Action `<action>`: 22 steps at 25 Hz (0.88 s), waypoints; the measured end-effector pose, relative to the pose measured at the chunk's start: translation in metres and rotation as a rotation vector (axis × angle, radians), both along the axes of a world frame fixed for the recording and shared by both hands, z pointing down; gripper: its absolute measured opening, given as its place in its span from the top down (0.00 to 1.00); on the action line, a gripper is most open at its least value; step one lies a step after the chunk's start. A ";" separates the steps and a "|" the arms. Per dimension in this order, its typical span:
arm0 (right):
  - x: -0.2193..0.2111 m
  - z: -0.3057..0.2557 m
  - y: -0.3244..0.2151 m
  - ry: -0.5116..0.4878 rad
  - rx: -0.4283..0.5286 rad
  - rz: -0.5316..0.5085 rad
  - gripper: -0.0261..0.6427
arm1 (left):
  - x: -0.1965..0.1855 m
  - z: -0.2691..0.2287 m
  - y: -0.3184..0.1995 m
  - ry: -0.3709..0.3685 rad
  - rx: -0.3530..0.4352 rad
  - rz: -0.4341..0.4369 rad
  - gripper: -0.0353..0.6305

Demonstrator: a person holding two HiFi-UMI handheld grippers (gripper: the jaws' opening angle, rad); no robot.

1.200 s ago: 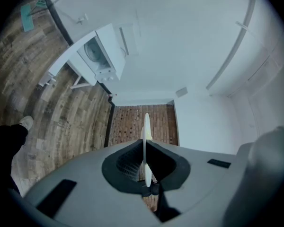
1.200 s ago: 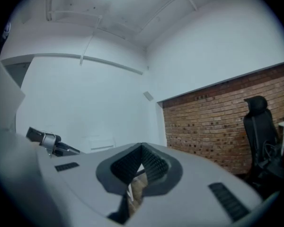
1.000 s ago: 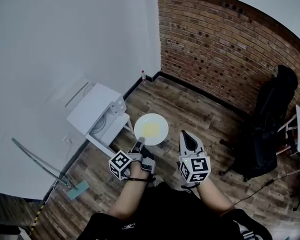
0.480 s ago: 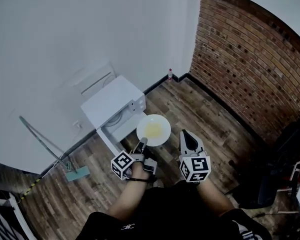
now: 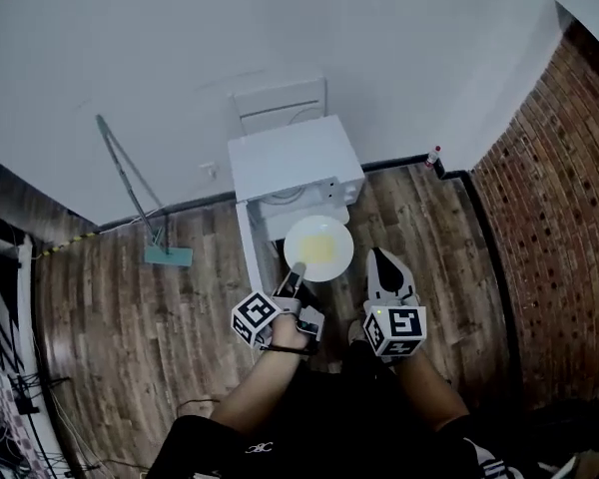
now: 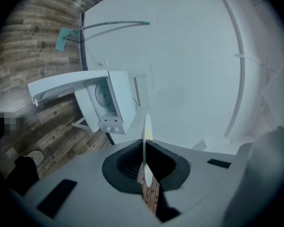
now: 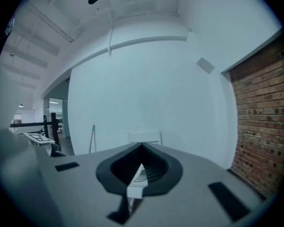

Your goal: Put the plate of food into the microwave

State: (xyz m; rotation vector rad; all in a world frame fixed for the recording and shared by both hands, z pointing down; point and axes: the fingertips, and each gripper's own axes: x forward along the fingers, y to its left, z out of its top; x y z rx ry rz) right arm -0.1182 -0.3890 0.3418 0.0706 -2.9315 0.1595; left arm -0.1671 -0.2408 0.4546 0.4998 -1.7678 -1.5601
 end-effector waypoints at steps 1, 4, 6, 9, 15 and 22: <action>-0.009 0.002 -0.006 -0.001 -0.003 -0.038 0.95 | -0.004 0.006 -0.002 0.003 -0.005 -0.041 0.93; -0.025 0.018 -0.019 0.004 0.005 -0.143 0.95 | -0.009 0.028 -0.009 0.014 -0.003 -0.149 0.93; -0.034 0.034 -0.029 0.006 0.012 -0.200 0.95 | -0.013 0.047 -0.018 0.007 0.007 -0.196 0.93; -0.059 0.064 -0.038 -0.003 0.029 -0.260 0.95 | -0.028 0.077 -0.033 -0.014 0.026 -0.246 0.93; -0.100 0.137 -0.012 0.020 0.037 -0.433 0.95 | -0.063 0.152 -0.032 -0.021 0.007 -0.347 0.93; -0.149 0.237 0.027 0.017 0.109 -0.588 0.95 | -0.124 0.252 -0.014 -0.083 -0.023 -0.432 0.93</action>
